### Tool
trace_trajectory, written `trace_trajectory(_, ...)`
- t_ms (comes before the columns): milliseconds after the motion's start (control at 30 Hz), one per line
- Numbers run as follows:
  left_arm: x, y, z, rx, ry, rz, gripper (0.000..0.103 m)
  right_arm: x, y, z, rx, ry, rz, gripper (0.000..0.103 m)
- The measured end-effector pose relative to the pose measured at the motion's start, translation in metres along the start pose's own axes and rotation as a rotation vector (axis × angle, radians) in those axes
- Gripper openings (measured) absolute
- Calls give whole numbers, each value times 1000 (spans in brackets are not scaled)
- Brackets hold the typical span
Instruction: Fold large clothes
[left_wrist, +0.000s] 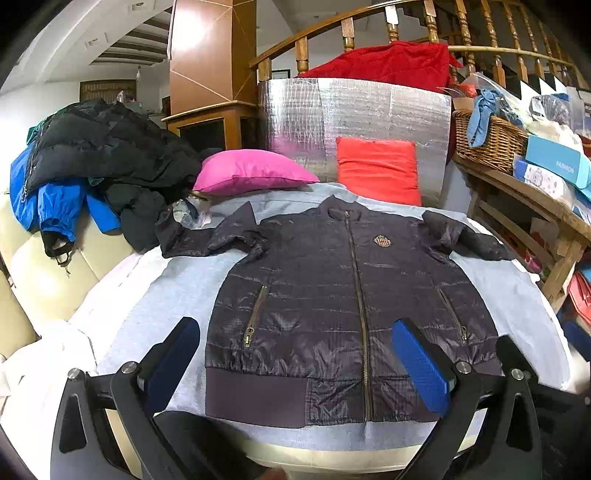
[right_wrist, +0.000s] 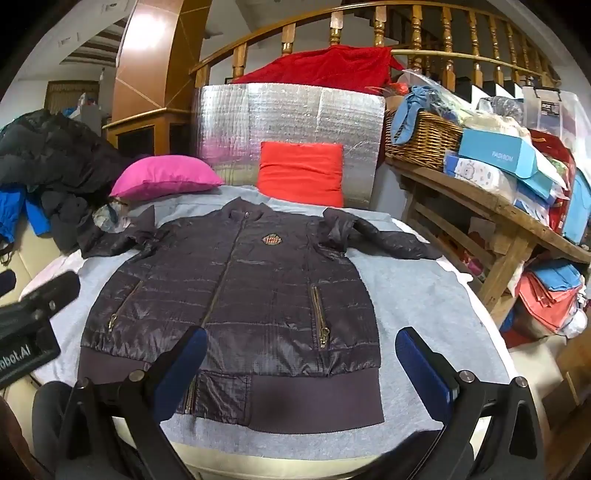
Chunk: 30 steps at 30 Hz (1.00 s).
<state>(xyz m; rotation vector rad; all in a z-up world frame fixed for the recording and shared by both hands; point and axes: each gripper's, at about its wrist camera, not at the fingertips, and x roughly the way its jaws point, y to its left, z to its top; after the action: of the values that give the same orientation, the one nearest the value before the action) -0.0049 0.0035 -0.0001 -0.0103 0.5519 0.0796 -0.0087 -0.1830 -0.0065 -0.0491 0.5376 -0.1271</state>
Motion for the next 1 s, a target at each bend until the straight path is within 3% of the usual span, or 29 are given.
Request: trace_trajectory(1000, 2, 1, -4, -15, 11, 16, 103, -4, -1, -2, 26, -20, 14, 103)
